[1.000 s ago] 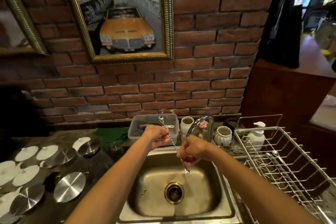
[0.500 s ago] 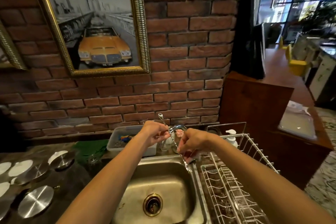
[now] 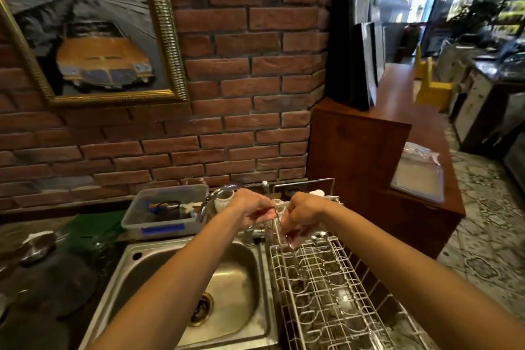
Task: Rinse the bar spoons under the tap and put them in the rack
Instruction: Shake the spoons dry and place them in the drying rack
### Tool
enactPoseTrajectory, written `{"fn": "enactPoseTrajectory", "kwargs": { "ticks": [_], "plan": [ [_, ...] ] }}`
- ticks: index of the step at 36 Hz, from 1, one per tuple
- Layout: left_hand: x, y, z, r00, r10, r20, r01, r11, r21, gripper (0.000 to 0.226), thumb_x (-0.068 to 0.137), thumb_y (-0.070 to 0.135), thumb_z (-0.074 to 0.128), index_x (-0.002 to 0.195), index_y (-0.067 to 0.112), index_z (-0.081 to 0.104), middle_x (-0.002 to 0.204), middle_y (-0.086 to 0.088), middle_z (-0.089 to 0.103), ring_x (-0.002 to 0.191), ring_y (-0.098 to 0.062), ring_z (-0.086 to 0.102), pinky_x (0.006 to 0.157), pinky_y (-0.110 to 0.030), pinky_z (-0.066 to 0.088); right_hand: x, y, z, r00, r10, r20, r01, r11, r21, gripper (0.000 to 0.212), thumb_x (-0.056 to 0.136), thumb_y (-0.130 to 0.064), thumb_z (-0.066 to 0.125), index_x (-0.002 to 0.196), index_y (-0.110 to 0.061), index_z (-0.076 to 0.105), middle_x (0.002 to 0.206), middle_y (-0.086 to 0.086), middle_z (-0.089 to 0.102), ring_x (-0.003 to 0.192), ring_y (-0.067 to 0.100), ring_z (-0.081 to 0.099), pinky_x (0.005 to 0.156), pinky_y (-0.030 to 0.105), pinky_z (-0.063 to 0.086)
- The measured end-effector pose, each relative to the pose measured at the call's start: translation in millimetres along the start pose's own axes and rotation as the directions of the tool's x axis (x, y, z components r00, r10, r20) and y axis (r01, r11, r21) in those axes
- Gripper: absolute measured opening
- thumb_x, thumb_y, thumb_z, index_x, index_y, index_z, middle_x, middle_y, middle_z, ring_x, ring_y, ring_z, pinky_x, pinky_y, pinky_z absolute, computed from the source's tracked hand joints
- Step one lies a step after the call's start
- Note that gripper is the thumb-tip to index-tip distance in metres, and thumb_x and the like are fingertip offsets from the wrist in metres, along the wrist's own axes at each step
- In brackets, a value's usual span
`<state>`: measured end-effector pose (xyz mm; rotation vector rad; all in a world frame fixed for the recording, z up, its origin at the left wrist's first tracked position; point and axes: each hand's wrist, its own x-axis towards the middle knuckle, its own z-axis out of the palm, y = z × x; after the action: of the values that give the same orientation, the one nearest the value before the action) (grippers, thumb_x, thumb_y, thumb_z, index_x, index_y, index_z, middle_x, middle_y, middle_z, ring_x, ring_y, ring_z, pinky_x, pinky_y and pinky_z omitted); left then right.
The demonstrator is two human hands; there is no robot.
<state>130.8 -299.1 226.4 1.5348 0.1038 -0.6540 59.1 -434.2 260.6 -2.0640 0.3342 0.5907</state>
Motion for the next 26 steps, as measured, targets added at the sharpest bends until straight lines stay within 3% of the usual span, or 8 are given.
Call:
{"fn": "enactPoseTrajectory", "kwargs": {
  "ticks": [4,11,13,16,18,20,23,26],
  "plan": [
    [-4,-8,33,0.999,0.017,0.04,-0.021,0.996,0.092,0.011,0.087,-0.015,0.059,0.094,-0.007,0.061,0.069,-0.019,0.054,0.046,-0.022,0.057,0.041,-0.024,0.041,-6,26,-12,0.998,0.027,-0.053,-0.027,1.0,-0.003,0.019,0.083,0.001,0.073,0.098,0.005,0.063,0.084,0.022,0.072,0.061,0.025,0.072,0.054,0.035,0.062],
    [-3,-27,75,1.0,-0.011,0.022,0.005,0.969,0.248,0.013,0.088,-0.011,0.063,0.099,-0.006,0.066,0.082,-0.023,0.063,0.037,-0.013,0.06,0.042,-0.024,0.052,-15,68,-20,0.995,0.096,-0.031,-0.093,0.992,0.089,0.016,0.082,0.005,0.071,0.092,0.002,0.059,0.082,0.023,0.068,0.07,0.032,0.072,0.069,0.047,0.062],
    [1,-35,81,0.999,-0.047,-0.003,0.046,0.96,0.276,0.016,0.088,-0.009,0.064,0.103,-0.013,0.067,0.084,-0.022,0.067,0.047,-0.017,0.064,0.048,-0.027,0.057,-13,77,-17,0.992,0.12,-0.05,-0.115,0.989,0.09,0.022,0.082,0.005,0.072,0.101,0.006,0.059,0.083,0.023,0.068,0.07,0.032,0.072,0.069,0.047,0.062],
    [6,-49,90,0.997,-0.076,-0.031,0.082,0.939,0.334,0.022,0.087,-0.007,0.067,0.107,-0.014,0.068,0.097,-0.025,0.072,0.069,-0.027,0.07,0.068,-0.042,0.063,-9,89,-10,0.987,0.142,-0.08,-0.136,0.988,0.072,0.035,0.083,0.004,0.071,0.115,0.009,0.057,0.088,0.023,0.07,0.064,0.028,0.073,0.065,0.042,0.064],
    [9,-56,95,0.996,-0.052,-0.066,0.074,0.914,0.398,0.022,0.084,-0.004,0.071,0.106,-0.01,0.07,0.102,-0.023,0.074,0.084,-0.031,0.074,0.081,-0.048,0.061,-7,97,-5,0.983,0.161,-0.083,-0.156,0.985,0.067,0.037,0.084,0.004,0.071,0.117,0.007,0.055,0.096,0.025,0.07,0.072,0.032,0.075,0.071,0.044,0.064],
    [12,-62,100,0.994,-0.018,-0.109,0.067,0.878,0.474,0.027,0.081,-0.002,0.075,0.107,-0.004,0.068,0.104,-0.02,0.073,0.092,-0.031,0.074,0.081,-0.046,0.062,-5,105,-1,0.981,0.17,-0.099,-0.165,0.985,0.059,0.039,0.082,0.004,0.073,0.116,0.004,0.054,0.105,0.029,0.068,0.082,0.038,0.075,0.075,0.046,0.063],
    [12,-68,110,0.981,0.078,-0.175,0.046,0.793,0.608,0.022,0.083,-0.006,0.07,0.104,-0.004,0.067,0.106,-0.02,0.072,0.093,-0.032,0.073,0.078,-0.044,0.062,0,115,4,0.98,0.172,-0.103,-0.168,0.984,0.051,0.041,0.081,0.005,0.073,0.116,0.0,0.053,0.108,0.028,0.066,0.083,0.037,0.075,0.06,0.037,0.063],
    [12,-76,120,0.966,0.166,-0.196,0.025,0.698,0.716,0.024,0.087,-0.006,0.061,0.11,-0.002,0.067,0.114,-0.02,0.067,0.1,-0.034,0.069,0.083,-0.041,0.06,4,122,10,0.982,0.153,-0.112,-0.152,0.988,0.02,0.038,0.081,0.004,0.073,0.112,-0.004,0.054,0.114,0.021,0.066,0.097,0.034,0.072,0.079,0.042,0.062]
  ]
}}
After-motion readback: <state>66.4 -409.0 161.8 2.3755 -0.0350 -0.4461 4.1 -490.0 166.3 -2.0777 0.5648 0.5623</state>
